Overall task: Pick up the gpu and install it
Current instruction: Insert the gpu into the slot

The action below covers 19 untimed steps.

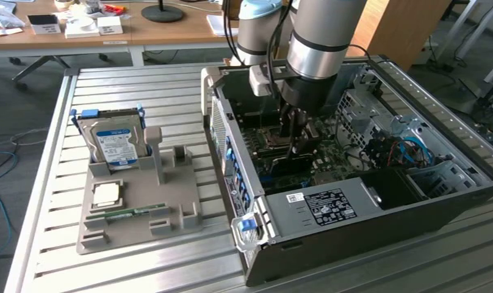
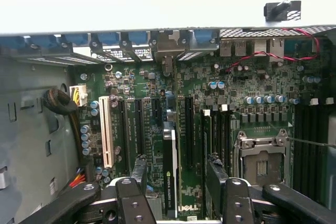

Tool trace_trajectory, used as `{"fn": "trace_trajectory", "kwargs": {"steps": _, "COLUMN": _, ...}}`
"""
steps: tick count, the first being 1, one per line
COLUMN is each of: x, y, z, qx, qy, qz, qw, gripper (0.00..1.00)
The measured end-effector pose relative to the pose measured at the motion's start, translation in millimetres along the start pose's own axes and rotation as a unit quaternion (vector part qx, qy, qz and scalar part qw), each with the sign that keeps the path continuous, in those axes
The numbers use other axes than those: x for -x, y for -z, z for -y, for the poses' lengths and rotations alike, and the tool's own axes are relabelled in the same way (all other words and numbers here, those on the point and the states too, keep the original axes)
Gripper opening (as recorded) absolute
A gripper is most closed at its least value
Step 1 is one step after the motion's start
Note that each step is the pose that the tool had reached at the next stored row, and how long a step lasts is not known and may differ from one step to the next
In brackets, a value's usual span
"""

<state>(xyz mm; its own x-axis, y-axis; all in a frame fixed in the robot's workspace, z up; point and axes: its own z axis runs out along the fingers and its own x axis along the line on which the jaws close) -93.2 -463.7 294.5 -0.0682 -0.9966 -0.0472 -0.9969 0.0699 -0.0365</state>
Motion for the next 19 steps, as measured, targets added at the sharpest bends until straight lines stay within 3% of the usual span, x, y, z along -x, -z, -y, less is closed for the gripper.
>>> {"fn": "trace_trajectory", "kwargs": {"steps": 19, "x": 0.2, "y": 3.7, "z": 0.1, "qx": 0.0000, "qy": 0.000, "qz": 0.0000, "qw": 1.0000, "gripper": 0.58}}
